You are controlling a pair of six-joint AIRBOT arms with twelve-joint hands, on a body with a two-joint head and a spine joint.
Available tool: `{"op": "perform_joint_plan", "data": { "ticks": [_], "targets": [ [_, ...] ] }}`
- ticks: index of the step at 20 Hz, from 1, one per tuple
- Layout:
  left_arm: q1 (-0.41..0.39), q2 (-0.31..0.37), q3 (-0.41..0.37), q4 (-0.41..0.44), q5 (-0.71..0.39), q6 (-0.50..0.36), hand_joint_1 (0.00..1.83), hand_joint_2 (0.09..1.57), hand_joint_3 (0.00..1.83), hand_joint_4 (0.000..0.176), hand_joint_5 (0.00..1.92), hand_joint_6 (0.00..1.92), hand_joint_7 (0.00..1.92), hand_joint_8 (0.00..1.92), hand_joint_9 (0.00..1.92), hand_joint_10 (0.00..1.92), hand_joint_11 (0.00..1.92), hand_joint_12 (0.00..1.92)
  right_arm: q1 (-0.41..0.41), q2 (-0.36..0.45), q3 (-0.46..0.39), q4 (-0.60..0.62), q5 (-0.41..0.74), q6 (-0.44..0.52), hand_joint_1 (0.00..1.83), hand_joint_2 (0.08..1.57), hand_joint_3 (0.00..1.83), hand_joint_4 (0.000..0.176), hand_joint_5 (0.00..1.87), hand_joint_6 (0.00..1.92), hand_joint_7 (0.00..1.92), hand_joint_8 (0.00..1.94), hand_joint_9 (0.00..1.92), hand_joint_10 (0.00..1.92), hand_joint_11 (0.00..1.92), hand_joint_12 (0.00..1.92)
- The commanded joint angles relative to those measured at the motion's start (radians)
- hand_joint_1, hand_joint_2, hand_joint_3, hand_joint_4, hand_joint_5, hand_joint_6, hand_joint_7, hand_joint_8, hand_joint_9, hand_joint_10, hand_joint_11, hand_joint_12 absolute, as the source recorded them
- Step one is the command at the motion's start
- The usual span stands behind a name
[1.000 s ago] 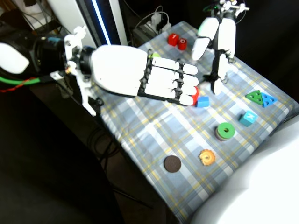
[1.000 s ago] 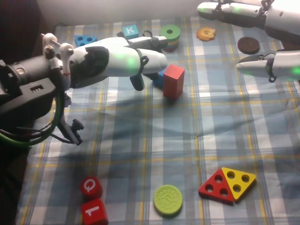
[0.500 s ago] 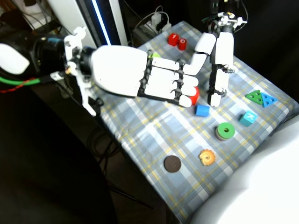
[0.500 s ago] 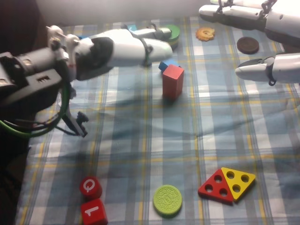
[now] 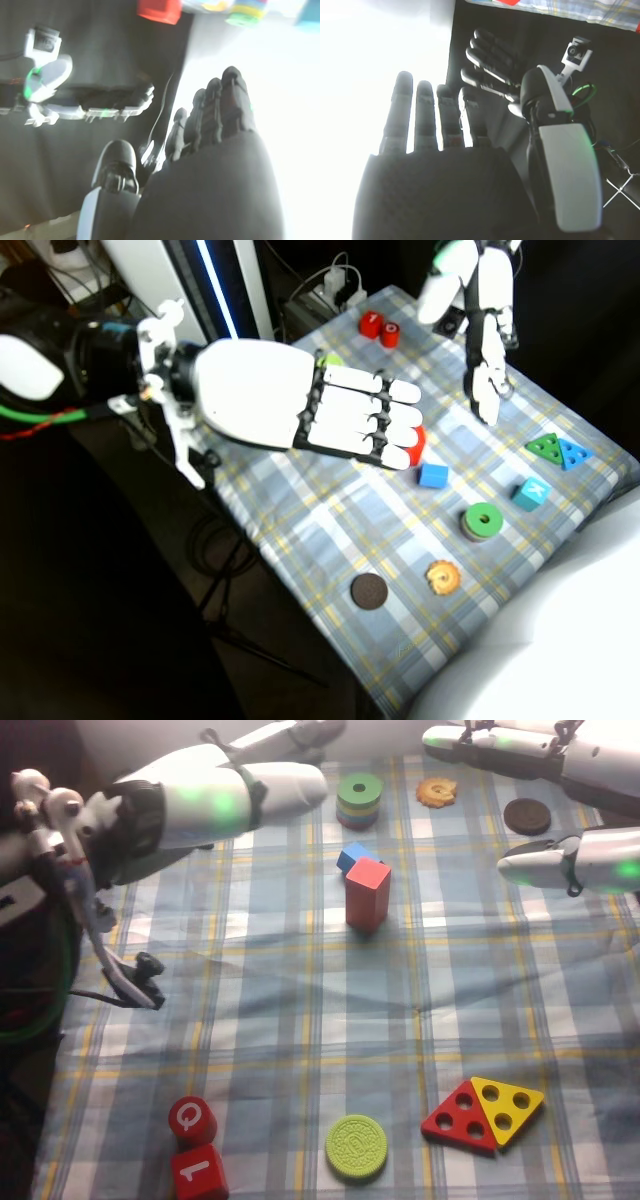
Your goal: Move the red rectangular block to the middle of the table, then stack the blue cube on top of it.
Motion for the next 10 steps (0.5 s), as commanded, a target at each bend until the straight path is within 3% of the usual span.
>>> {"op": "perform_joint_plan", "data": {
  "ticks": [1, 2, 3, 4, 5, 6, 7, 8, 9, 10],
  "targets": [
    [0.006, 0.016, -0.011, -0.038, -0.162, 0.009, 0.00, 1.45, 0.04, 0.142, 0.00, 0.00, 0.00, 0.00, 0.00, 0.00, 0.00, 0.00, 0.013, -0.014, 0.009, 0.021, 0.095, 0.005, 0.60, 1.23, 0.00, 0.070, 0.00, 0.00, 0.00, 0.00, 0.01, 0.00, 0.00, 0.35],
    [0.023, 0.029, -0.024, -0.061, -0.191, 0.021, 0.00, 1.44, 0.03, 0.131, 0.00, 0.00, 0.00, 0.00, 0.00, 0.00, 0.00, 0.00, 0.014, -0.015, 0.024, 0.021, 0.082, 0.005, 0.61, 1.21, 0.00, 0.087, 0.00, 0.00, 0.00, 0.00, 0.00, 0.00, 0.00, 0.37],
    [0.043, 0.045, -0.038, -0.082, -0.221, 0.031, 0.00, 1.45, 0.04, 0.111, 0.00, 0.00, 0.00, 0.00, 0.00, 0.00, 0.00, 0.00, 0.026, -0.020, 0.046, 0.018, 0.063, 0.005, 0.69, 1.19, 0.00, 0.077, 0.00, 0.00, 0.02, 0.00, 0.00, 0.00, 0.00, 0.20],
    [0.057, 0.055, -0.047, -0.093, -0.234, 0.035, 0.00, 1.55, 0.04, 0.095, 0.00, 0.00, 0.00, 0.00, 0.00, 0.00, 0.00, 0.00, 0.034, -0.034, 0.062, 0.013, 0.048, 0.005, 0.71, 1.18, 0.00, 0.051, 0.00, 0.00, 0.06, 0.01, 0.01, 0.00, 0.00, 0.31],
    [0.072, 0.066, -0.057, -0.104, -0.241, 0.046, 0.00, 1.57, 0.06, 0.085, 0.00, 0.00, 0.00, 0.00, 0.00, 0.00, 0.00, 0.00, 0.043, -0.048, 0.080, 0.008, 0.031, 0.005, 0.68, 1.18, 0.00, 0.058, 0.00, 0.00, 0.03, 0.00, 0.00, 0.00, 0.00, 0.33],
    [0.086, 0.078, -0.067, -0.120, -0.245, 0.065, 0.00, 1.57, 0.03, 0.084, 0.00, 0.00, 0.00, 0.00, 0.00, 0.00, 0.00, 0.00, 0.050, -0.069, 0.100, 0.002, 0.009, 0.005, 0.67, 1.15, 0.00, 0.044, 0.00, 0.00, 0.01, 0.00, 0.00, 0.00, 0.00, 0.25],
    [0.110, 0.101, -0.086, -0.139, -0.258, 0.083, 0.00, 1.57, 0.07, 0.067, 0.00, 0.00, 0.00, 0.00, 0.00, 0.00, 0.00, 0.00, 0.067, -0.107, 0.134, -0.008, -0.029, 0.005, 0.68, 1.16, 0.00, 0.000, 0.00, 0.00, 0.01, 0.00, 0.01, 0.00, 0.00, 0.32],
    [0.113, 0.104, -0.089, -0.140, -0.260, 0.084, 0.00, 1.57, 0.07, 0.067, 0.00, 0.00, 0.00, 0.00, 0.00, 0.00, 0.00, 0.00, 0.068, -0.110, 0.138, -0.008, -0.032, 0.005, 0.68, 1.16, 0.00, 0.000, 0.00, 0.00, 0.01, 0.00, 0.01, 0.00, 0.00, 0.32],
    [0.123, 0.114, -0.098, -0.150, -0.266, 0.093, 0.01, 1.57, 0.09, 0.030, 0.00, 0.00, 0.00, 0.00, 0.00, 0.00, 0.00, 0.00, 0.074, -0.129, 0.156, -0.010, -0.048, 0.005, 0.78, 1.19, 0.01, 0.000, 0.00, 0.00, 0.00, 0.00, 0.00, 0.00, 0.00, 0.06],
    [0.132, 0.124, -0.110, -0.167, -0.269, 0.126, 0.20, 1.57, 0.08, 0.011, 0.00, 0.00, 0.00, 0.00, 0.00, 0.00, 0.00, 0.00, 0.081, -0.152, 0.176, -0.014, -0.064, 0.005, 0.87, 1.20, 0.01, 0.002, 0.00, 0.00, 0.00, 0.00, 0.00, 0.00, 0.03, 0.03]
  ]
}}
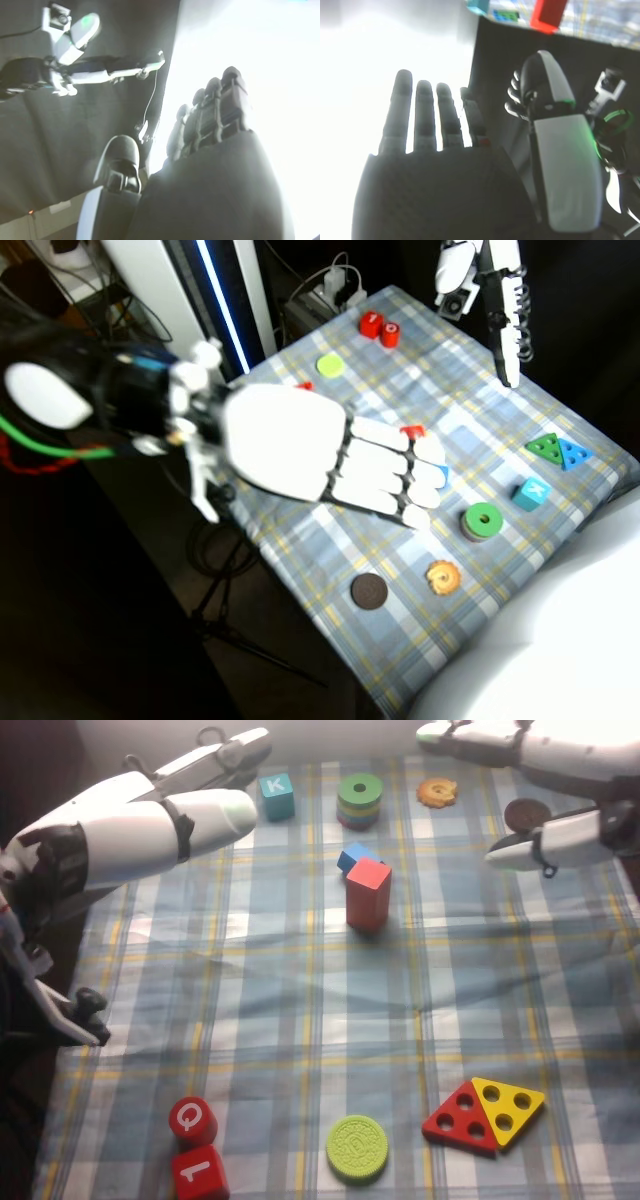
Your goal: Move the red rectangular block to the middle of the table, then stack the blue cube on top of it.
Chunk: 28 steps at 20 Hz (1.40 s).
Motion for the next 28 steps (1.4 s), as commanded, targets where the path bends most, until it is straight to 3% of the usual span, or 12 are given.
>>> {"op": "perform_joint_plan", "data": {
  "ticks": [1, 3, 4, 6, 9, 10, 13, 15, 16, 21, 25, 28],
  "targets": [
    [-0.005, 0.009, -0.009, -0.025, -0.132, 0.027, 0.52, 1.49, 0.11, 0.002, 0.00, 0.00, 0.00, 0.00, 0.00, 0.00, 0.00, 0.00, 0.023, -0.010, 0.016, 0.009, 0.080, 0.003, 0.93, 1.21, 0.00, 0.018, 0.00, 0.00, 0.00, 0.00, 0.09, 0.00, 0.01, 0.71],
    [0.002, 0.018, -0.024, -0.043, -0.141, 0.064, 0.94, 1.41, 0.04, 0.024, 0.00, 0.00, 0.00, 0.00, 0.00, 0.00, 0.00, 0.00, 0.038, -0.046, 0.045, -0.023, 0.041, 0.003, 0.96, 1.17, 0.00, 0.057, 0.01, 0.00, 0.00, 0.00, 0.08, 0.00, 0.00, 0.87],
    [0.003, 0.018, -0.024, -0.048, -0.144, 0.067, 1.02, 1.40, 0.02, 0.024, 0.00, 0.00, 0.00, 0.00, 0.00, 0.00, 0.00, 0.00, 0.041, -0.060, 0.054, -0.034, 0.030, 0.003, 1.02, 1.17, 0.00, 0.012, 0.02, 0.00, 0.00, 0.00, 0.02, 0.00, 0.00, 0.56],
    [0.005, 0.018, -0.024, -0.058, -0.144, 0.073, 1.05, 1.41, 0.01, 0.025, 0.00, 0.00, 0.00, 0.00, 0.00, 0.00, 0.02, 0.01, 0.044, -0.094, 0.075, -0.050, 0.013, 0.003, 1.03, 1.18, 0.00, 0.013, 0.00, 0.00, 0.00, 0.00, 0.00, 0.00, 0.00, 0.11],
    [0.016, 0.025, -0.023, -0.072, -0.150, 0.073, 0.94, 1.44, 0.02, 0.026, 0.00, 0.00, 0.00, 0.00, 0.00, 0.00, 0.01, 0.02, 0.049, -0.150, 0.108, -0.101, -0.026, 0.003, 1.12, 1.17, 0.00, 0.040, 0.09, 0.01, 0.09, 0.01, 0.07, 0.02, 0.00, 0.53],
    [0.019, 0.026, -0.023, -0.076, -0.153, 0.073, 0.90, 1.45, 0.01, 0.041, 0.00, 0.00, 0.00, 0.00, 0.00, 0.00, 0.00, 0.02, 0.051, -0.164, 0.117, -0.113, -0.037, 0.003, 1.09, 1.14, 0.00, 0.087, 0.14, 0.02, 0.13, 0.01, 0.12, 0.03, 0.00, 0.77],
    [0.024, 0.034, -0.025, -0.081, -0.172, 0.073, 0.95, 1.46, 0.01, 0.050, 0.00, 0.00, 0.00, 0.00, 0.00, 0.00, 0.00, 0.00, 0.051, -0.205, 0.144, -0.131, -0.053, 0.003, 1.05, 1.16, 0.00, 0.041, 0.17, 0.02, 0.15, 0.00, 0.15, 0.03, 0.00, 0.80],
    [0.030, 0.039, -0.029, -0.084, -0.184, 0.073, 0.97, 1.46, 0.00, 0.045, 0.00, 0.00, 0.00, 0.00, 0.00, 0.00, 0.00, 0.00, 0.055, -0.223, 0.148, -0.144, -0.055, 0.003, 1.02, 1.15, 0.00, 0.084, 0.16, 0.00, 0.12, 0.00, 0.19, 0.03, 0.00, 1.06],
    [0.034, 0.043, -0.031, -0.090, -0.190, 0.073, 0.94, 1.47, 0.01, 0.058, 0.00, 0.00, 0.00, 0.00, 0.00, 0.00, 0.00, 0.00, 0.059, -0.232, 0.151, -0.151, -0.058, 0.003, 0.91, 1.16, 0.00, 0.073, 0.10, 0.00, 0.08, 0.00, 0.16, 0.01, 0.00, 1.08],
    [0.062, 0.068, -0.053, -0.114, -0.244, 0.083, 0.84, 1.47, 0.01, 0.046, 0.00, 0.00, 0.00, 0.00, 0.00, 0.00, 0.00, 0.00, 0.063, -0.269, 0.152, -0.206, -0.068, 0.003, 0.94, 1.18, 0.00, 0.055, 0.09, 0.00, 0.02, 0.01, 0.00, 0.00, 0.00, 0.01],
    [0.074, 0.084, -0.070, -0.115, -0.286, 0.084, 0.86, 1.47, 0.00, 0.048, 0.00, 0.00, 0.00, 0.00, 0.00, 0.00, 0.00, 0.00, 0.064, -0.274, 0.136, -0.263, -0.085, 0.003, 0.94, 1.15, 0.00, 0.000, 0.16, 0.01, 0.13, 0.01, 0.13, 0.02, 0.00, 0.59],
    [0.081, 0.093, -0.080, -0.116, -0.313, 0.084, 0.84, 1.47, 0.00, 0.045, 0.00, 0.00, 0.00, 0.00, 0.00, 0.00, 0.00, 0.00, 0.066, -0.274, 0.127, -0.270, -0.090, 0.003, 0.92, 1.13, 0.00, 0.038, 0.17, 0.00, 0.15, 0.00, 0.17, 0.01, 0.00, 0.56]
  ]
}}
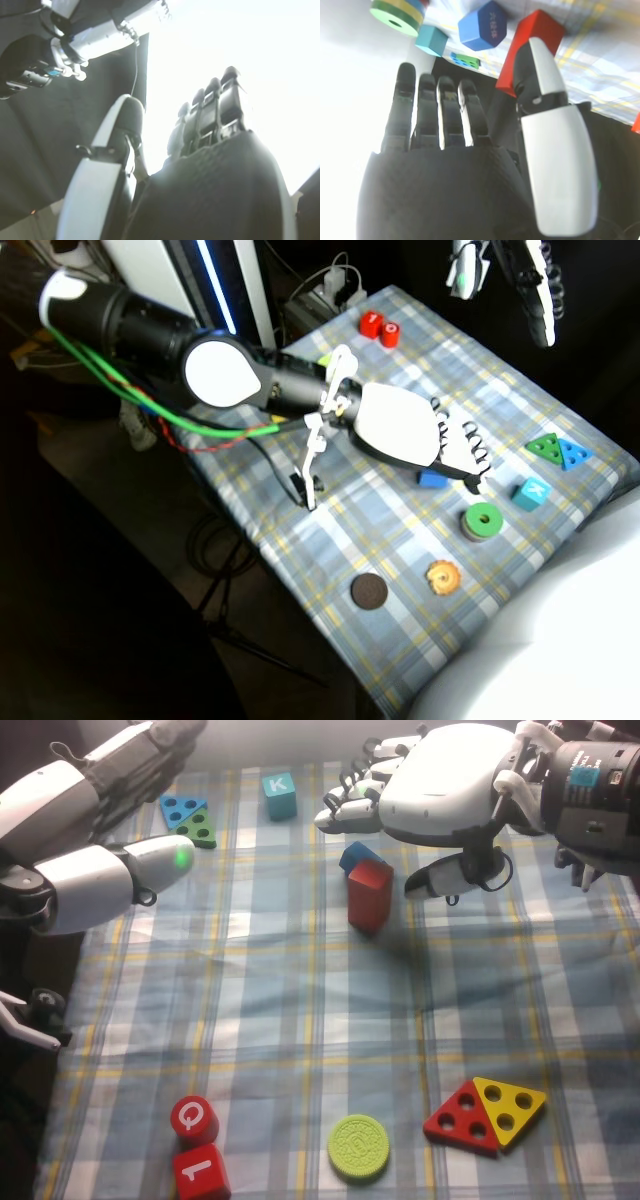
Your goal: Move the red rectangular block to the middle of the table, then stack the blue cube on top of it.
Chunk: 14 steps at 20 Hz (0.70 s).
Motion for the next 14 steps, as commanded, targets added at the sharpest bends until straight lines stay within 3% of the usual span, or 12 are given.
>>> {"op": "perform_joint_plan", "data": {
  "ticks": [1, 2, 3, 5, 6, 7, 8, 9, 11, 12, 13, 14],
  "targets": [
    [-0.004, 0.008, -0.004, -0.011, -0.145, -0.005, 0.83, 1.47, 0.00, 0.045, 0.00, 0.00, 0.00, 0.00, 0.00, 0.00, 0.00, 0.00, 0.022, -0.001, -0.008, -0.005, 0.083, -0.002, 0.91, 1.13, 0.00, 0.045, 0.17, 0.00, 0.14, 0.00, 0.16, 0.00, 0.00, 0.49],
    [0.005, 0.012, -0.008, -0.015, -0.158, -0.005, 0.84, 1.47, 0.00, 0.048, 0.00, 0.00, 0.00, 0.00, 0.00, 0.00, 0.00, 0.00, 0.026, 0.000, -0.015, -0.017, 0.081, -0.002, 0.92, 1.13, 0.00, 0.038, 0.19, 0.01, 0.16, 0.00, 0.18, 0.01, 0.00, 0.59],
    [0.017, 0.016, -0.014, -0.022, -0.174, -0.005, 0.87, 1.47, 0.00, 0.040, 0.00, 0.00, 0.00, 0.00, 0.00, 0.00, 0.00, 0.00, 0.031, 0.000, -0.019, -0.022, 0.081, -0.002, 0.90, 1.14, 0.00, 0.060, 0.16, 0.00, 0.15, 0.00, 0.17, 0.00, 0.00, 0.55],
    [0.042, 0.022, -0.022, -0.040, -0.212, -0.005, 0.86, 1.48, 0.00, 0.033, 0.00, 0.00, 0.00, 0.00, 0.00, 0.00, 0.00, 0.00, 0.041, 0.004, -0.031, -0.035, 0.081, -0.002, 0.91, 1.15, 0.00, 0.073, 0.14, 0.00, 0.14, 0.00, 0.14, 0.00, 0.00, 0.49],
    [0.048, 0.024, -0.024, -0.046, -0.222, -0.005, 0.84, 1.49, 0.01, 0.046, 0.00, 0.00, 0.00, 0.00, 0.00, 0.00, 0.00, 0.00, 0.043, 0.005, -0.033, -0.040, 0.081, -0.002, 0.92, 1.15, 0.00, 0.070, 0.14, 0.00, 0.13, 0.00, 0.15, 0.00, 0.00, 0.52],
    [0.057, 0.027, -0.028, -0.054, -0.238, -0.005, 0.87, 1.48, 0.00, 0.031, 0.00, 0.00, 0.00, 0.00, 0.00, 0.00, 0.00, 0.00, 0.043, 0.006, -0.033, -0.041, 0.081, -0.002, 0.91, 1.16, 0.00, 0.064, 0.10, 0.00, 0.11, 0.00, 0.15, 0.00, 0.00, 0.53],
    [0.066, 0.031, -0.032, -0.060, -0.255, -0.005, 0.86, 1.48, 0.00, 0.038, 0.00, 0.00, 0.00, 0.00, 0.00, 0.00, 0.00, 0.00, 0.043, 0.006, -0.033, -0.042, 0.081, -0.002, 0.89, 1.17, 0.00, 0.058, 0.08, 0.00, 0.10, 0.00, 0.14, 0.00, 0.00, 0.54],
    [0.074, 0.034, -0.035, -0.066, -0.268, -0.005, 0.87, 1.48, 0.00, 0.025, 0.00, 0.00, 0.00, 0.00, 0.00, 0.00, 0.00, 0.00, 0.043, 0.006, -0.033, -0.042, 0.081, -0.002, 0.90, 1.17, 0.00, 0.060, 0.09, 0.00, 0.09, 0.00, 0.13, 0.00, 0.00, 0.49],
    [0.089, 0.038, -0.038, -0.078, -0.288, -0.005, 0.85, 1.48, 0.00, 0.033, 0.00, 0.00, 0.00, 0.00, 0.00, 0.00, 0.00, 0.00, 0.043, 0.006, -0.032, -0.042, 0.081, -0.002, 0.93, 1.16, 0.00, 0.044, 0.13, 0.01, 0.11, 0.00, 0.15, 0.01, 0.00, 0.53],
    [0.092, 0.038, -0.039, -0.080, -0.290, -0.005, 0.86, 1.48, 0.00, 0.029, 0.00, 0.00, 0.00, 0.00, 0.00, 0.00, 0.00, 0.00, 0.043, 0.006, -0.032, -0.043, 0.080, -0.002, 0.94, 1.15, 0.00, 0.041, 0.15, 0.01, 0.12, 0.00, 0.17, 0.01, 0.00, 0.66],
    [0.092, 0.038, -0.039, -0.080, -0.290, -0.005, 0.86, 1.48, 0.00, 0.029, 0.00, 0.00, 0.00, 0.00, 0.00, 0.00, 0.00, 0.00, 0.043, 0.006, -0.032, -0.044, 0.080, -0.002, 0.94, 1.15, 0.00, 0.041, 0.15, 0.01, 0.12, 0.00, 0.17, 0.01, 0.00, 0.66],
    [0.092, 0.038, -0.039, -0.080, -0.290, -0.005, 0.82, 1.48, 0.00, 0.056, 0.00, 0.00, 0.00, 0.00, 0.00, 0.00, 0.00, 0.00, 0.043, 0.006, -0.031, -0.044, 0.079, -0.002, 0.95, 1.15, 0.00, 0.056, 0.15, 0.01, 0.13, 0.00, 0.18, 0.01, 0.00, 0.68]
  ]
}}
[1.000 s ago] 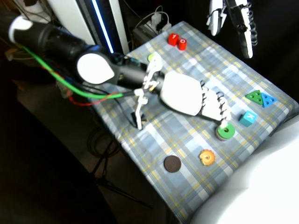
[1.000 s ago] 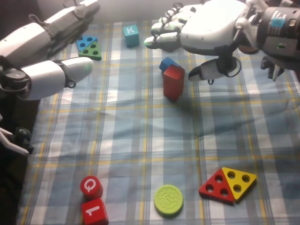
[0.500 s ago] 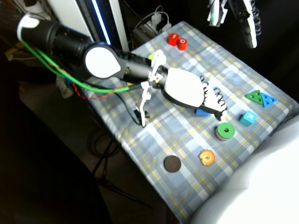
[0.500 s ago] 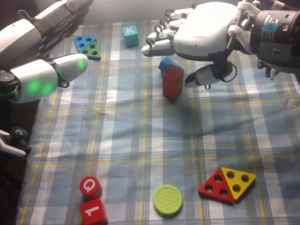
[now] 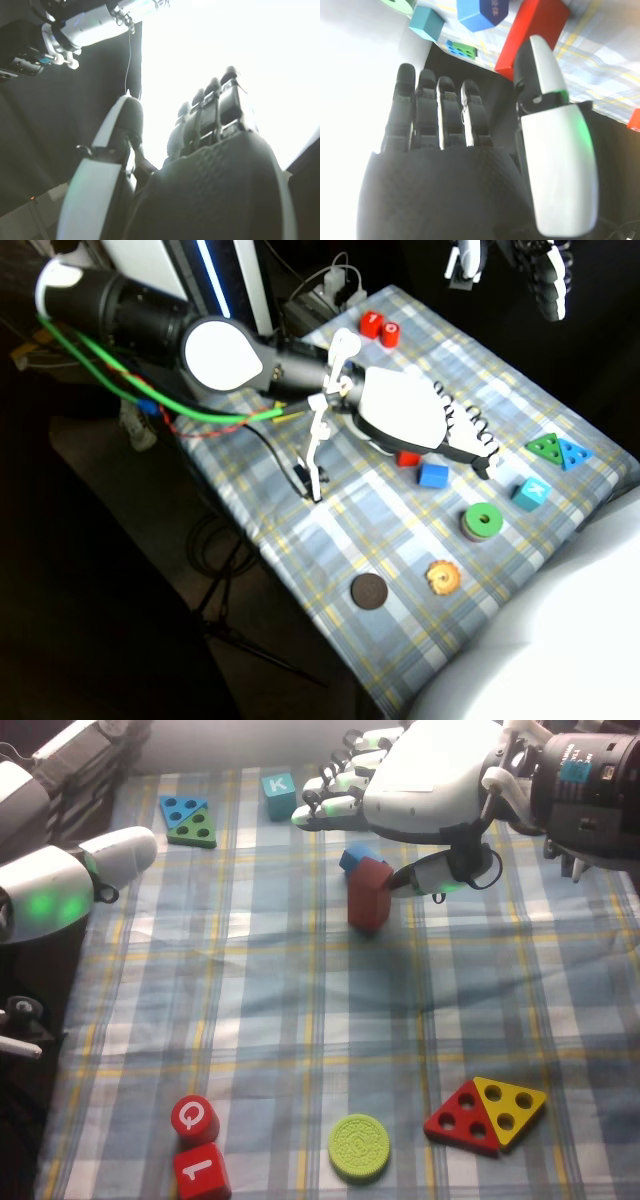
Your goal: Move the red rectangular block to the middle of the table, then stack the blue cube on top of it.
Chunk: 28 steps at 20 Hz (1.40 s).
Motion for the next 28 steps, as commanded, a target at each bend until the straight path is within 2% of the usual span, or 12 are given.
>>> {"op": "perform_joint_plan", "data": {
  "ticks": [1, 4, 8, 9, 14, 15, 18, 19, 20, 22, 24, 28],
  "targets": [
    [-0.007, 0.007, -0.002, -0.001, -0.130, -0.006, 0.82, 1.48, 0.00, 0.063, 0.00, 0.00, 0.00, 0.00, 0.00, 0.00, 0.01, 0.01, 0.014, 0.000, 0.001, 0.001, 0.081, -0.002, 0.95, 1.15, 0.00, 0.052, 0.16, 0.01, 0.13, 0.00, 0.18, 0.01, 0.00, 0.68],
    [-0.006, 0.007, -0.002, -0.003, -0.130, -0.006, 0.81, 1.49, 0.00, 0.068, 0.00, 0.00, 0.00, 0.00, 0.00, 0.00, 0.00, 0.01, 0.014, -0.002, 0.002, 0.002, 0.077, -0.002, 0.96, 1.15, 0.00, 0.054, 0.16, 0.00, 0.14, 0.00, 0.19, 0.01, 0.00, 0.71],
    [-0.003, 0.007, -0.003, -0.005, -0.130, -0.006, 0.83, 1.49, 0.00, 0.056, 0.00, 0.00, 0.00, 0.00, 0.00, 0.00, 0.01, 0.02, 0.014, -0.005, 0.010, 0.002, 0.056, -0.002, 0.96, 1.16, 0.00, 0.026, 0.22, 0.01, 0.22, 0.01, 0.24, 0.02, 0.00, 0.79],
    [-0.002, 0.007, -0.003, -0.007, -0.130, -0.006, 0.81, 1.49, 0.00, 0.059, 0.00, 0.00, 0.00, 0.00, 0.00, 0.00, 0.00, 0.01, 0.014, -0.005, 0.010, 0.002, 0.053, -0.002, 0.94, 1.17, 0.00, 0.038, 0.22, 0.01, 0.22, 0.00, 0.23, 0.01, 0.00, 0.73],
    [0.001, 0.007, -0.004, -0.012, -0.131, -0.006, 0.89, 1.47, 0.00, 0.043, 0.00, 0.00, 0.00, 0.00, 0.00, 0.00, 0.00, 0.01, 0.014, -0.005, -0.003, 0.003, 0.040, -0.001, 0.98, 1.15, 0.00, 0.030, 0.22, 0.00, 0.22, 0.00, 0.23, 0.00, 0.00, 0.79],
    [0.002, 0.007, -0.004, -0.013, -0.131, -0.006, 0.87, 1.47, 0.00, 0.045, 0.00, 0.00, 0.00, 0.00, 0.00, 0.00, 0.00, 0.00, 0.013, -0.005, -0.001, 0.003, 0.037, -0.001, 0.93, 1.16, 0.01, 0.041, 0.22, 0.00, 0.22, 0.00, 0.22, 0.00, 0.00, 0.81],
    [0.003, 0.007, -0.004, -0.014, -0.135, -0.006, 0.84, 1.48, 0.00, 0.032, 0.00, 0.00, 0.00, 0.00, 0.00, 0.00, 0.00, 0.00, 0.008, -0.005, 0.011, 0.002, 0.028, -0.001, 0.90, 1.18, 0.00, 0.043, 0.20, 0.00, 0.22, 0.00, 0.21, 0.01, 0.00, 0.76],
    [0.004, 0.007, -0.005, -0.014, -0.136, -0.006, 0.83, 1.48, 0.00, 0.035, 0.00, 0.00, 0.00, 0.00, 0.00, 0.00, 0.00, 0.00, 0.007, -0.005, 0.017, 0.002, 0.022, -0.001, 0.92, 1.17, 0.00, 0.042, 0.20, 0.00, 0.22, 0.00, 0.22, 0.01, 0.00, 0.76],
    [0.004, 0.006, -0.005, -0.014, -0.137, -0.006, 0.80, 1.48, 0.01, 0.045, 0.00, 0.00, 0.00, 0.00, 0.00, 0.00, 0.00, 0.00, 0.004, -0.010, 0.025, 0.002, 0.016, -0.001, 0.94, 1.16, 0.00, 0.027, 0.21, 0.00, 0.22, 0.00, 0.23, 0.01, 0.00, 0.78],
    [0.005, 0.006, -0.005, -0.015, -0.137, -0.006, 0.82, 1.48, 0.00, 0.044, 0.00, 0.00, 0.00, 0.00, 0.00, 0.00, 0.00, 0.00, 0.004, -0.019, 0.037, 0.002, 0.005, -0.001, 0.95, 1.16, 0.00, 0.046, 0.20, 0.00, 0.22, 0.00, 0.23, 0.01, 0.00, 0.79],
    [0.006, 0.006, -0.005, -0.015, -0.139, -0.006, 0.85, 1.47, 0.00, 0.040, 0.00, 0.00, 0.00, 0.00, 0.00, 0.00, 0.01, 0.00, 0.004, -0.031, 0.051, 0.003, -0.006, -0.001, 0.94, 1.17, 0.00, 0.046, 0.21, 0.00, 0.22, 0.00, 0.21, 0.00, 0.00, 0.68],
    [0.006, 0.006, -0.006, -0.015, -0.141, -0.006, 0.85, 1.48, 0.00, 0.040, 0.00, 0.00, 0.00, 0.00, 0.00, 0.00, 0.02, 0.01, 0.004, -0.044, 0.064, 0.005, -0.011, -0.001, 0.97, 1.18, 0.00, 0.040, 0.22, 0.00, 0.23, 0.00, 0.22, 0.00, 0.00, 0.77]
  ]
}}
